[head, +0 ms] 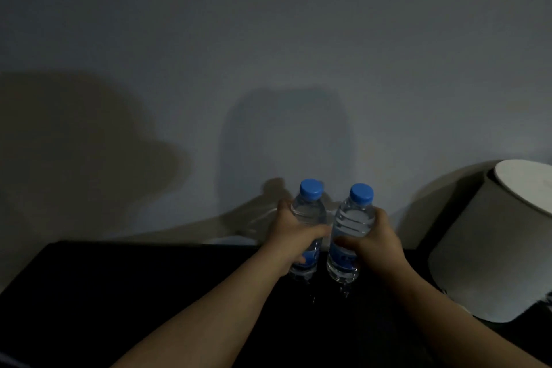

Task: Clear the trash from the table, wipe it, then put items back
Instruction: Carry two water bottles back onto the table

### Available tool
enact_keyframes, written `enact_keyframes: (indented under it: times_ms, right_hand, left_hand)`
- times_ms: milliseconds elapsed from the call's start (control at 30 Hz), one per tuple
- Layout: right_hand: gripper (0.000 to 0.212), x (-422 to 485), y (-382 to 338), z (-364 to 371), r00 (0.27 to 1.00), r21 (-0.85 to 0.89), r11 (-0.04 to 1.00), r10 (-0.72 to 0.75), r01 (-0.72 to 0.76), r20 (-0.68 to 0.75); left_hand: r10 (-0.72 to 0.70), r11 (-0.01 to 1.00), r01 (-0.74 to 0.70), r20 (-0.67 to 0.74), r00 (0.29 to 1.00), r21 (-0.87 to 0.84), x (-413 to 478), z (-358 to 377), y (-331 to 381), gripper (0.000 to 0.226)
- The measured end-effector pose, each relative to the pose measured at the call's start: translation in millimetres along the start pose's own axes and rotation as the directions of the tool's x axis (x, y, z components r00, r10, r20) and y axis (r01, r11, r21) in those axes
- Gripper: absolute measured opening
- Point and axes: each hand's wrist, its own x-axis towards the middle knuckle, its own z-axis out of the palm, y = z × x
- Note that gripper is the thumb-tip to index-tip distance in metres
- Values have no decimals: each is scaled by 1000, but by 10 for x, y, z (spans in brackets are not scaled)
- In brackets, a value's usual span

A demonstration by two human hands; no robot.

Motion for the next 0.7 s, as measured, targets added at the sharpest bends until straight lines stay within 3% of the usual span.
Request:
enact_keyframes:
  times_ms: [167,467,600,700]
  right_hand:
    - [42,241,108,-92,999,-10,1000,-12,11,-46]
    - [33,301,155,-121,998,72,996,-54,53,13]
    - [61,378,241,-132,997,9,998,54,-55,61]
    - [84,205,145,-186,981,-106,976,192,-190,7]
  left_hand:
    - [4,999,-3,-3,1000,38,214,244,13,58]
    - [64,994,-58,-72,995,90,307,331,38,64]
    - [-22,998,22,-5,1000,65,247,313,114,69]
    - [-28,986,26,6,1000,165,148,241,153,81]
